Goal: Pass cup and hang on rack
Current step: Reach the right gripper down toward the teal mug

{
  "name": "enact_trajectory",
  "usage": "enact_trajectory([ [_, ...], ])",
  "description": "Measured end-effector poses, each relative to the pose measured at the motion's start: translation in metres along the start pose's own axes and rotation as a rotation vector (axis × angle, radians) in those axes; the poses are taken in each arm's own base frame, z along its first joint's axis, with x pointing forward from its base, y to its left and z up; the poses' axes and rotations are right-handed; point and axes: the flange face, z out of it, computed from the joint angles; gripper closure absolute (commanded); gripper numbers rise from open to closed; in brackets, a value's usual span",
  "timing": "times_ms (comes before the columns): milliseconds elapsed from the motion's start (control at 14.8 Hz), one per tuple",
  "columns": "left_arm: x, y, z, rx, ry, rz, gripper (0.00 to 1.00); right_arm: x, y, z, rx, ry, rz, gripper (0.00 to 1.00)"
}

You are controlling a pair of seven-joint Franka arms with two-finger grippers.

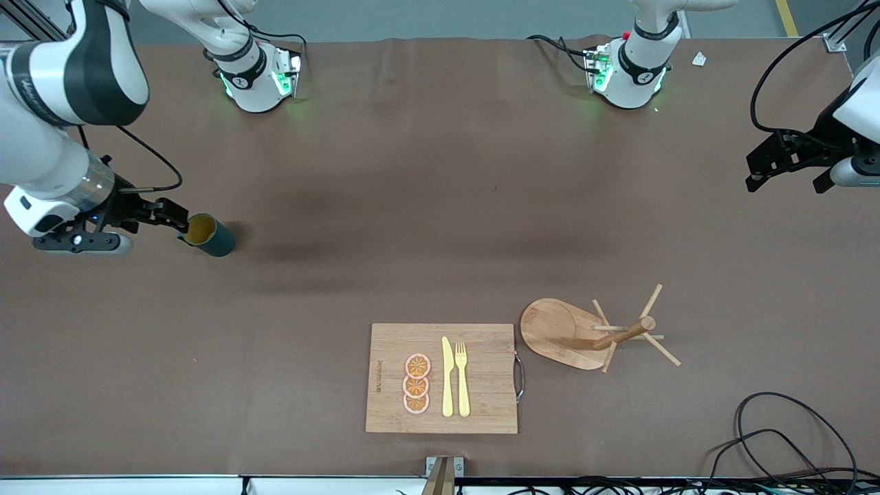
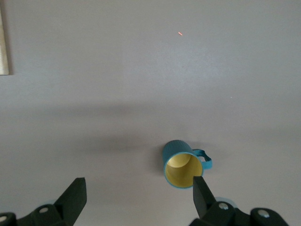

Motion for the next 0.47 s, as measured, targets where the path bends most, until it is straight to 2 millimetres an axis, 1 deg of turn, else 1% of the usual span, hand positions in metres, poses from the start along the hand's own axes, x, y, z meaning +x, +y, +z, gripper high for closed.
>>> enact_trajectory([
  [338, 0.000, 0.000, 0.000, 0.000, 0.000, 0.000, 0.00, -0.022, 0.002, 0.075, 0.003, 0.047, 0.001, 0.00],
  [473, 0.000, 0.000, 0.000, 0.000, 0.000, 0.000, 0.00, -0.028, 0.003, 0.090, 0.003, 0.051, 0.004, 0.00],
])
